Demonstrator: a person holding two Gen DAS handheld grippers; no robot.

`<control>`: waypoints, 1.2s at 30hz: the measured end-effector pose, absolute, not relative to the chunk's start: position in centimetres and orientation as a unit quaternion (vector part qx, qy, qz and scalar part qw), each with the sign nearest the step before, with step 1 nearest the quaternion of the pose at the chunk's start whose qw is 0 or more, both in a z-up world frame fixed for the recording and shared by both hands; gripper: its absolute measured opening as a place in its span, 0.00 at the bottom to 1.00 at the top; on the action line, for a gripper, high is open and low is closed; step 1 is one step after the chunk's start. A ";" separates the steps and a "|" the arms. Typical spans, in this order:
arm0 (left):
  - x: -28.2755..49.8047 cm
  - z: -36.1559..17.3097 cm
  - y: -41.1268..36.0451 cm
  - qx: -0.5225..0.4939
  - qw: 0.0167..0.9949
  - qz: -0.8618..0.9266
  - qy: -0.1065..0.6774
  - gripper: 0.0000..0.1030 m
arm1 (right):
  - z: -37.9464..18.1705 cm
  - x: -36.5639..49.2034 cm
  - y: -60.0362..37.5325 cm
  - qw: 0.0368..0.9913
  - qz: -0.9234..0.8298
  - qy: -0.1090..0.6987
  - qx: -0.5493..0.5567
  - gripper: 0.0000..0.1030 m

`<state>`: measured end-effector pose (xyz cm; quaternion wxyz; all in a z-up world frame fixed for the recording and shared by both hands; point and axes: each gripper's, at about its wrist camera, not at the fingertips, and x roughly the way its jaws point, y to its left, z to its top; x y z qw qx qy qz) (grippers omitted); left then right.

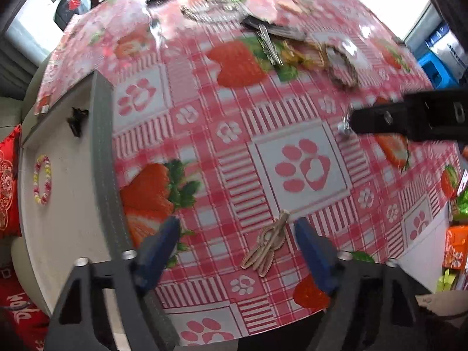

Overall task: Organize jewelry
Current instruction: 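Move both tools back over the jewelry on the tablecloth, then grasp the silver hair pins with the left gripper while the right gripper grasps the silver charm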

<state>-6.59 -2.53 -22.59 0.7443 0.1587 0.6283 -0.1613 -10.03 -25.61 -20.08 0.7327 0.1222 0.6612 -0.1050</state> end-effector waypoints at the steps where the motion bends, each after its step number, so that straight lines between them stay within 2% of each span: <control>1: -6.8 -22.8 -2.7 0.158 0.742 -0.160 0.631 0.82 | -20.1 -9.9 -25.4 0.733 -0.105 0.662 0.116 0.90; 6: -7.3 -23.5 -3.0 0.150 0.742 -0.155 0.635 0.82 | -21.2 -9.2 -24.5 0.731 -0.104 0.666 0.104 0.73; 9: -7.5 -23.7 -2.9 0.139 0.747 -0.153 0.632 0.82 | -21.9 -8.7 -24.4 0.726 -0.108 0.670 0.106 0.68; 13: -8.2 -23.7 -2.1 0.131 0.751 -0.158 0.628 0.74 | -22.4 -8.1 -23.5 0.729 -0.111 0.669 0.092 0.61; 17: -9.1 -23.3 -2.7 0.134 0.750 -0.170 0.624 0.54 | -23.1 -7.4 -22.1 0.727 -0.115 0.675 0.051 0.55; 18: -9.2 -23.2 -2.9 0.134 0.750 -0.173 0.624 0.44 | -23.3 -7.5 -21.5 0.727 -0.117 0.675 0.044 0.53; 20: -9.2 -22.8 -3.1 0.134 0.751 -0.173 0.623 0.32 | -23.4 -7.3 -20.9 0.727 -0.119 0.675 0.028 0.49; 23: -9.2 -22.7 -3.0 0.127 0.752 -0.168 0.625 0.25 | -23.5 -7.4 -20.6 0.728 -0.117 0.675 0.021 0.43; 26: -8.6 -22.7 -2.5 0.122 0.751 -0.170 0.626 0.24 | -23.3 -7.5 -20.5 0.731 -0.108 0.673 0.012 0.30; 28: -8.1 -22.5 -1.7 0.115 0.750 -0.171 0.628 0.24 | -23.3 -7.8 -20.0 0.734 -0.100 0.672 0.007 0.15; 32: -6.9 -21.9 0.0 0.072 0.749 -0.169 0.637 0.24 | -22.9 -8.0 -20.1 0.737 -0.097 0.668 0.018 0.13; 36: -5.7 -21.7 1.6 0.030 0.743 -0.164 0.648 0.24 | -22.4 -8.2 -21.6 0.741 -0.078 0.662 0.075 0.12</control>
